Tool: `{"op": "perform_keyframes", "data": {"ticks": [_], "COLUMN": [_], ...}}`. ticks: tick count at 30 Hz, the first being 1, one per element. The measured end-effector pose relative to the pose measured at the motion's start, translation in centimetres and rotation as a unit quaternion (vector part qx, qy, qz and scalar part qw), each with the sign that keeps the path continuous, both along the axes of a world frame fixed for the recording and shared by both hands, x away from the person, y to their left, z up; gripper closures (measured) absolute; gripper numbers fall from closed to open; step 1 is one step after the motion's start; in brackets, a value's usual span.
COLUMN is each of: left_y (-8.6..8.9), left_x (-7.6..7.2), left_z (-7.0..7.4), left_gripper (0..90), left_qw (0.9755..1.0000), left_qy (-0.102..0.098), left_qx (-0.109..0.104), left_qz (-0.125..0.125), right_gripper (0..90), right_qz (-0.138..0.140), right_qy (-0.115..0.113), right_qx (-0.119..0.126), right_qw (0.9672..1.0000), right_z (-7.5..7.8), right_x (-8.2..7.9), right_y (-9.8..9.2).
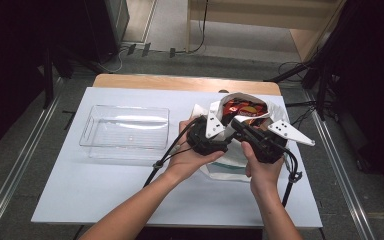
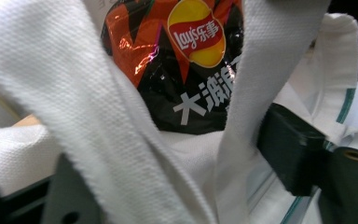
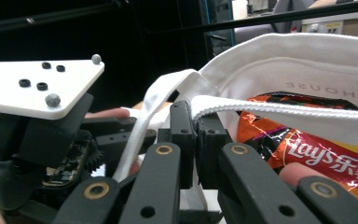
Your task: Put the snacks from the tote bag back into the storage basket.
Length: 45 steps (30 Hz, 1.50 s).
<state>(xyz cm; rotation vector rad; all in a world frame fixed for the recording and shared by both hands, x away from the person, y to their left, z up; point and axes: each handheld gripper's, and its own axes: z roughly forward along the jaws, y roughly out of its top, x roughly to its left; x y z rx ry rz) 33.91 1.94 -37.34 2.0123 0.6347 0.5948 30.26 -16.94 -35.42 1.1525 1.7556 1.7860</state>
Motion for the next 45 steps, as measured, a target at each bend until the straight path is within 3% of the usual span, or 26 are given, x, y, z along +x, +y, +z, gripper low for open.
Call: {"op": "perform_keyframes", "data": {"ticks": [5, 6, 8, 10, 11, 13, 15, 17, 18, 22, 25, 26, 28, 30, 32, 35, 37, 42, 43, 45], "left_y": [0.2, 0.3, 0.8, 1.0, 1.3, 1.5, 1.9, 2.0, 2.2, 2.5, 2.7, 2.7, 2.6, 2.6, 2.7, 2.9, 3.0, 3.1, 3.1, 3.1], "left_x": [0.1, 0.2, 0.4, 0.5, 0.7, 0.9, 1.3, 1.4, 1.5, 1.7, 2.0, 2.1, 2.1, 2.1, 2.2, 2.3, 2.4, 2.7, 2.8, 2.9], "left_z": [0.2, 0.3, 0.6, 0.7, 0.9, 1.0, 1.0, 1.1, 1.2, 1.5, 1.8, 1.9, 2.1, 2.1, 2.2, 2.3, 2.3, 2.4, 2.6, 2.7], "left_gripper": [60.0, 60.0, 73.7, 82.8, 85.4, 86.7, 87.1, 87.2, 87.2, 87.3, 87.3, 87.3, 87.3, 87.3, 87.3, 87.2, 87.2, 86.8, 86.5, 86.3], "left_qw": [1.0, 1.0, 0.9999, 0.9999, 0.9997, 0.9996, 0.9993, 0.9991, 0.9986, 0.9975, 0.9965, 0.9965, 0.9962, 0.996, 0.9957, 0.9951, 0.9948, 0.9938, 0.9935, 0.9932], "left_qy": [0.0, 0.003, 0.006, 0.005, 0.009, 0.012, 0.023, 0.026, 0.033, 0.043, 0.051, 0.052, 0.055, 0.057, 0.059, 0.063, 0.065, 0.068, 0.067, 0.068], "left_qx": [0.0, 0.0, -0.011, -0.014, -0.021, -0.024, -0.031, -0.033, -0.041, -0.056, -0.065, -0.064, -0.065, -0.067, -0.069, -0.074, -0.076, -0.087, -0.092, -0.094], "left_qz": [0.002, -0.004, -0.003, -0.002, 0.0, 0.0, -0.003, -0.004, -0.007, -0.011, -0.015, -0.015, -0.018, -0.018, -0.019, -0.02, -0.019, -0.012, -0.008, -0.006], "right_gripper": [88.8, 88.8, 87.1, 84.8, 80.3, 78.1, 66.5, 62.9, 58.2, 55.7, 52.2, 46.8, 43.7, 48.8, 59.9, 80.2, 86.3, 88.5, 89.0, 89.1], "right_qz": [0.003, 0.004, 0.003, 0.0, -0.008, -0.009, -0.009, -0.011, -0.018, -0.045, -0.062, -0.066, -0.058, -0.063, -0.062, -0.059, -0.043, -0.021, -0.001, 0.002], "right_qy": [-0.002, -0.003, -0.007, -0.008, -0.014, -0.015, -0.024, -0.025, -0.036, -0.041, -0.022, 0.009, 0.032, 0.045, 0.053, 0.044, 0.045, 0.067, 0.092, 0.097], "right_qx": [0.005, 0.004, 0.002, -0.005, -0.024, -0.027, -0.018, -0.015, -0.016, -0.026, -0.038, -0.059, -0.079, -0.111, -0.142, -0.179, -0.181, -0.174, -0.177, -0.181], "right_qw": [1.0, 1.0, 1.0, 1.0, 0.9996, 0.9995, 0.9995, 0.9995, 0.999, 0.9978, 0.9971, 0.996, 0.9947, 0.9908, 0.9866, 0.981, 0.9814, 0.9822, 0.9798, 0.9786], "right_z": [0.0, 0.0, -0.2, -0.2, -0.3, -0.4, -0.6, -0.7, -0.9, -2.4, -3.7, -4.8, -5.5, -6.2, -6.9, -7.6, -7.8, -8.6, -9.4, -9.6], "right_x": [-0.2, -0.2, -0.3, -0.4, -0.4, -0.5, -0.6, -0.7, -1.2, -2.0, -1.9, -1.1, -0.4, 0.2, 0.6, 0.4, 0.2, 0.1, 0.1, 0.0], "right_y": [-0.2, -0.2, -0.2, -0.1, 0.0, 0.0, -0.4, -0.6, -1.2, -2.1, -2.4, -2.2, -1.7, -0.8, -0.1, 0.6, 0.6, 0.5, 0.8, 1.0]}}
